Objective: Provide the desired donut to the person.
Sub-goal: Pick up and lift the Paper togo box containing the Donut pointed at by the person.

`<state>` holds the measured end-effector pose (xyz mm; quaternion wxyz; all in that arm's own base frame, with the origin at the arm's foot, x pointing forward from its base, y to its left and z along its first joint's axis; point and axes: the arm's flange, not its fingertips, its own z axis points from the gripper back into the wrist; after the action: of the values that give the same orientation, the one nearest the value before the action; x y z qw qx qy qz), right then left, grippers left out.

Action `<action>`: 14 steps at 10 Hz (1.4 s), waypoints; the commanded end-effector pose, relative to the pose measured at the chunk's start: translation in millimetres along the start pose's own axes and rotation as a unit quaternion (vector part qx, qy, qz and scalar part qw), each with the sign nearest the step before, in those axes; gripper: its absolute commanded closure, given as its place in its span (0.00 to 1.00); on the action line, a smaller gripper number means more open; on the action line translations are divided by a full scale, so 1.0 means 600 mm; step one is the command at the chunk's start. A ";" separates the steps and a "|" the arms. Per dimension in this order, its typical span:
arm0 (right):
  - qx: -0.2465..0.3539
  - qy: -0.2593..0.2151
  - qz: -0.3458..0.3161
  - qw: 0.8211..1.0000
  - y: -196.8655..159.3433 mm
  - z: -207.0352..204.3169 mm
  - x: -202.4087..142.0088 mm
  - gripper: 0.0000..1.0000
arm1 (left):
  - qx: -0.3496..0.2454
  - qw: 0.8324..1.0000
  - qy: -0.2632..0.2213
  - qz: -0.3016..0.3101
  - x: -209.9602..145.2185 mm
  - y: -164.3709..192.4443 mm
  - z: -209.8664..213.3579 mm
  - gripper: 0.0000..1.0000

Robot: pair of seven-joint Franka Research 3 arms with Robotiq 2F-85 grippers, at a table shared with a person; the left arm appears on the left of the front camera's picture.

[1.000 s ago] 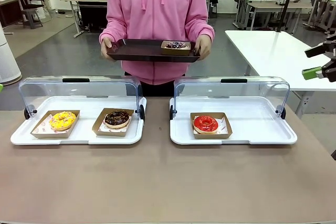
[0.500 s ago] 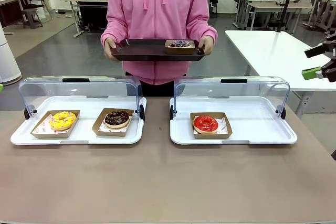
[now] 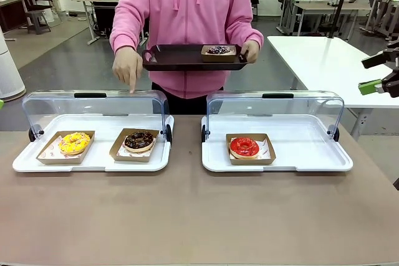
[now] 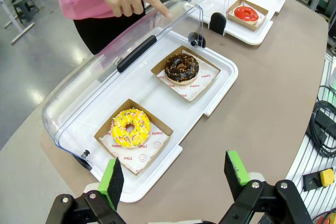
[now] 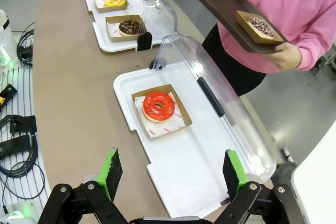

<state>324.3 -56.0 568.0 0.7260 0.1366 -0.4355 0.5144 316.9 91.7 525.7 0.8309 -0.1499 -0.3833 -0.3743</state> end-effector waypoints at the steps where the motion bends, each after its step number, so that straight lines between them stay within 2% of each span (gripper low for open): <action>1: 0.000 -0.002 -0.001 1.000 -0.001 0.000 -0.001 0.00 | -0.004 1.000 -0.005 0.000 -0.003 0.003 0.000 0.00; 12: 0.000 -0.002 -0.001 1.000 -0.001 0.000 -0.001 0.00 | -0.004 1.000 -0.005 0.000 -0.003 0.003 0.000 0.00; 13: 0.000 -0.002 -0.001 1.000 -0.001 0.000 -0.001 0.00 | 0.000 1.000 0.000 0.000 0.000 0.000 0.000 0.00; 14: 0.000 -0.002 -0.001 1.000 -0.001 0.000 -0.001 0.00 | -0.015 0.997 0.054 -0.058 0.040 -0.031 -0.039 0.00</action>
<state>324.3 -56.0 568.1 0.7259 0.1365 -0.4356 0.5144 318.2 78.7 526.1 0.8283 -0.1432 -0.3712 -0.3944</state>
